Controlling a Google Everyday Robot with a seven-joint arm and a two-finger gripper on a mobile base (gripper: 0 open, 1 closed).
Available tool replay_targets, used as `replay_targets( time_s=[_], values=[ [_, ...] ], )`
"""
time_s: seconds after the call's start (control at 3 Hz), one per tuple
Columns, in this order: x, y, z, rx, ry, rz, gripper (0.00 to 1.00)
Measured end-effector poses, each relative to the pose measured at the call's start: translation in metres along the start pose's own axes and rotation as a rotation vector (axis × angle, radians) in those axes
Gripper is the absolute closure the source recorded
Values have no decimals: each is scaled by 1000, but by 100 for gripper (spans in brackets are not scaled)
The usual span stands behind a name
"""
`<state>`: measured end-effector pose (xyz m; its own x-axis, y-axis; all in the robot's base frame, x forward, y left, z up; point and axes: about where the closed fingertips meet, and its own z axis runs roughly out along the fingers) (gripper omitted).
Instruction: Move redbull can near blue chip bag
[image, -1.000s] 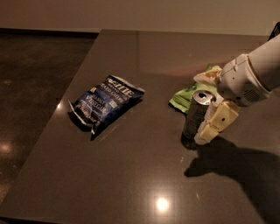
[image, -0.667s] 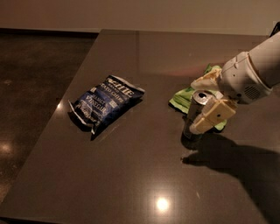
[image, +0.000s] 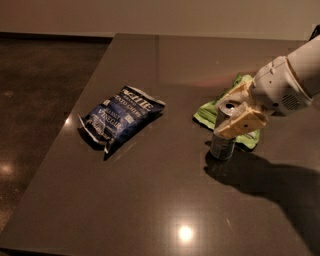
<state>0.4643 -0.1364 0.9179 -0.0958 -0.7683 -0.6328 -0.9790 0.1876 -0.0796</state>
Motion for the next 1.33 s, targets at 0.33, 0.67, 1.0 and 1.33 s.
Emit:
replay_targets(
  time_s=[0.33, 0.67, 1.0, 1.33],
  values=[
    [-15, 3, -2, -18, -35, -10, 93],
    [-47, 8, -1, -35, -72, -54, 100],
    [-82, 12, 10, -51, -95, -100, 100],
    [-111, 15, 32, -70, -109, -136, 100]
  ],
)
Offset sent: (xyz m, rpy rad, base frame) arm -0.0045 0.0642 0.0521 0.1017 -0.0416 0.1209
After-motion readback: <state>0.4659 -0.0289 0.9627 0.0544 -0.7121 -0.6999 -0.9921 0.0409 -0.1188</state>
